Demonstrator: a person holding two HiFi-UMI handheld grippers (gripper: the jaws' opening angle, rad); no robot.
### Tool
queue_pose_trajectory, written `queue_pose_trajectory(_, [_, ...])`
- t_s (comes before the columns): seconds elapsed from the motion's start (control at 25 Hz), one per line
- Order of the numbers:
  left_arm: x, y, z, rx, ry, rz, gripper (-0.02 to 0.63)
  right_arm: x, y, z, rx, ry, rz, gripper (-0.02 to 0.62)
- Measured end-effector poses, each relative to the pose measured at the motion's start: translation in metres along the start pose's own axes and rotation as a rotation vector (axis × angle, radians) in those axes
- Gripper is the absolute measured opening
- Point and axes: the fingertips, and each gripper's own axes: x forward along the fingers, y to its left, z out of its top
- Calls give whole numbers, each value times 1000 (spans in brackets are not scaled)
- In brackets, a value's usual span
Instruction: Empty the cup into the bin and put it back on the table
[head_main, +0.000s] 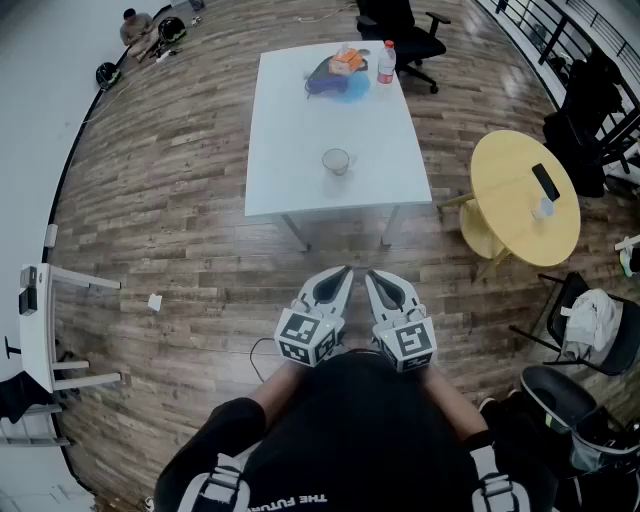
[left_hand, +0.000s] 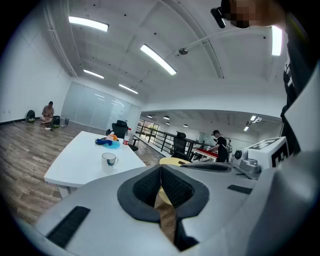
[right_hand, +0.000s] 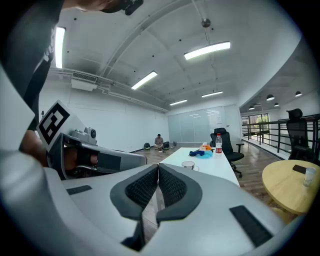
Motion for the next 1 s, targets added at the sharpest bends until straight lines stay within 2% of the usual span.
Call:
queue_pose_trajectory(0.2, [4, -2, -2, -12, -1, -7, 21, -1, -7, -3, -6, 11, -3, 15])
queue_pose_trajectory(0.36, [-4, 3, -8, -28, 1, 5, 21, 3, 0, -11, 27, -24, 19, 15])
queue_pose_trajectory(0.48, [-12, 15, -5, -26, -12, 15, 21, 8, 4, -13, 56, -18, 6, 15])
queue_pose_trajectory(0.76, [-30, 46, -1, -17, -45, 22, 21, 22, 21, -13, 51, -13, -12, 15])
queue_pose_trajectory(1.0, [-14, 61, 3, -23, -38, 24, 21, 37, 5, -16, 40, 15, -40, 15])
